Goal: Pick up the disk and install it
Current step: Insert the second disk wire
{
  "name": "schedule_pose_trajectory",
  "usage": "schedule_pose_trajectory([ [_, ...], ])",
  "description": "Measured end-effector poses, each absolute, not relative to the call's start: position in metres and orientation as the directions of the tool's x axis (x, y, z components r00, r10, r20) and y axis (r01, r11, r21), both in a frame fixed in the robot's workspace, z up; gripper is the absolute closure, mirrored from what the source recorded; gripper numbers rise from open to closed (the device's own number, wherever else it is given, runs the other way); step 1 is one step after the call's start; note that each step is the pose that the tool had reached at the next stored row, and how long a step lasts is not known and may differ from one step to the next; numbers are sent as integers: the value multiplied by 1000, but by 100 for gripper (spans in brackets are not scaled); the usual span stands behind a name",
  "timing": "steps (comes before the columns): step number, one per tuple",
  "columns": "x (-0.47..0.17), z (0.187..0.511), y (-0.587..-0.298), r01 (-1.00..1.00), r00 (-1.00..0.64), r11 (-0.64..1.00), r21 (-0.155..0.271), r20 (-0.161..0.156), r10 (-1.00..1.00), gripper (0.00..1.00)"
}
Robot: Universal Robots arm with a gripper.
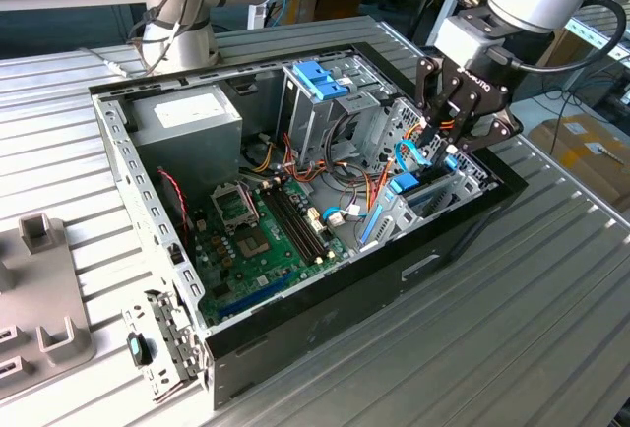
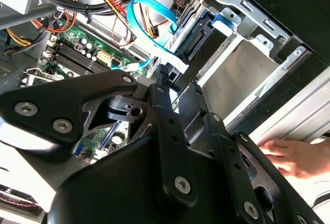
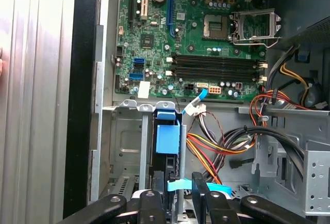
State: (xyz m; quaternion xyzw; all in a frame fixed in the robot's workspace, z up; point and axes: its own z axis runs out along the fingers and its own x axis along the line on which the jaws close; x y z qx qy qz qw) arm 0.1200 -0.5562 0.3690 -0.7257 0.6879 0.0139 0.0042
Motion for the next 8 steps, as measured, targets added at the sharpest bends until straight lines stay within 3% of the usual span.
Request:
schedule_pose_trajectory([
  [8, 120, 369, -554, -998, 54, -54, 13, -26, -998, 64],
])
